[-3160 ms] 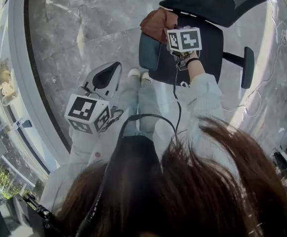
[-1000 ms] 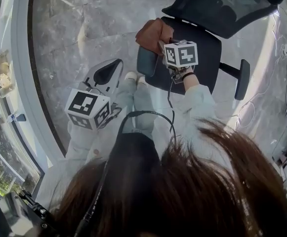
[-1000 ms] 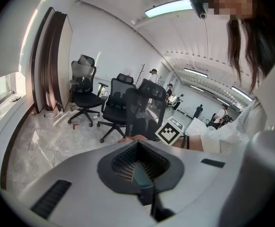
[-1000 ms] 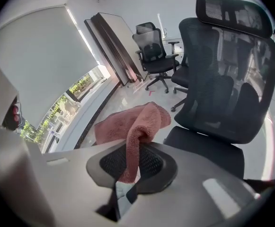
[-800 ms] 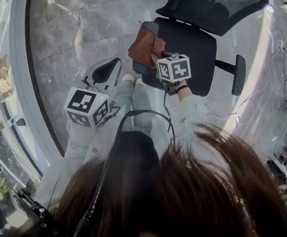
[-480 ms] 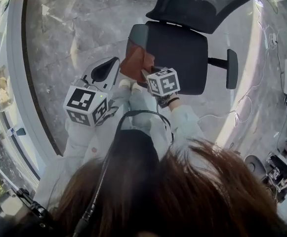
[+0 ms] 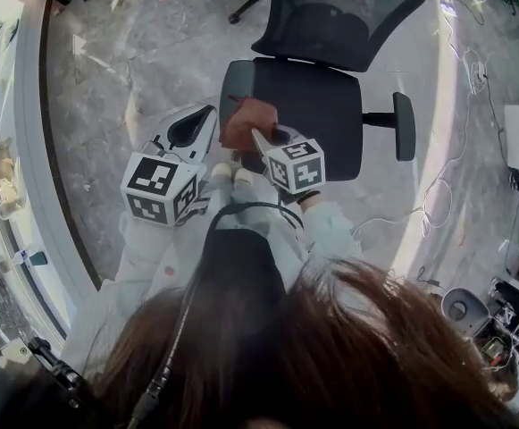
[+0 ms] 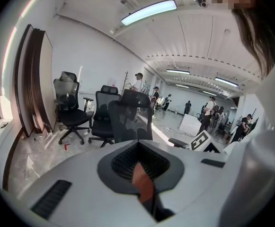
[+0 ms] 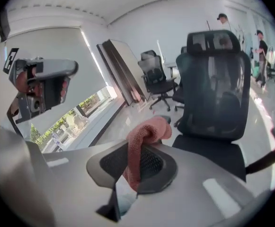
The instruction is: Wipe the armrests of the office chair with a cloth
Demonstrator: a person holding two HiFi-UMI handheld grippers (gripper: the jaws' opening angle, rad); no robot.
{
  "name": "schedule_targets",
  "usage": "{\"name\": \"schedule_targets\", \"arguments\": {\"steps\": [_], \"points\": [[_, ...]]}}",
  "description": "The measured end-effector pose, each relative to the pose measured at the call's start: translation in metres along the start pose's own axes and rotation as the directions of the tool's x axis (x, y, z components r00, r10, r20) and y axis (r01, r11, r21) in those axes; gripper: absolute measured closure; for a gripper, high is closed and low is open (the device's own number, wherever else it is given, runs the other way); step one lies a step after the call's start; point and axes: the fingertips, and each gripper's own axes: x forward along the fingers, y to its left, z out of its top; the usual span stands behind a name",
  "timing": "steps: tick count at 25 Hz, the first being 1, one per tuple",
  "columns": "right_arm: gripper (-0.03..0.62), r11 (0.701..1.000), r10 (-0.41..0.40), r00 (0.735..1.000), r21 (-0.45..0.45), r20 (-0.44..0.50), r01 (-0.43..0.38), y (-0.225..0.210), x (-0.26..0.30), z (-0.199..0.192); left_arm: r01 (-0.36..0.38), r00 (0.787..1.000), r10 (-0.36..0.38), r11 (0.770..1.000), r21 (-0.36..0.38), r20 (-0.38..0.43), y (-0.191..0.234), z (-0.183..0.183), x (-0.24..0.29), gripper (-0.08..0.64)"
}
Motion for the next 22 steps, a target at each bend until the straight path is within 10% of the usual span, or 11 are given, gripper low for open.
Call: {"name": "schedule_targets", "arguments": {"steps": [7,15,22], "points": [[0.557,0.985,-0.040,0.920,-0.140,0.390,0.103,0.022,-0.101,0.139,0.066,0.992,-0.068,0.997,0.029,0.106,-0.025,0.052,-0.008,0.557],[0.557,0.993,0.003,0.796,-0.098,0.605,0.072,0.036,-0.201,0.204,0.242,0.957,-0.227,0.968,-0.068,0.181,-0.056,0.070,-0.007,0.557],[0.557,0.988,0.153,0.740,-0.101,0.655,-0.114,0.064,-0.239,0.209,0.556,0.824,-0.475,0.785,-0.274,0.310,-0.099,0.076,-0.017,0.555]]}}
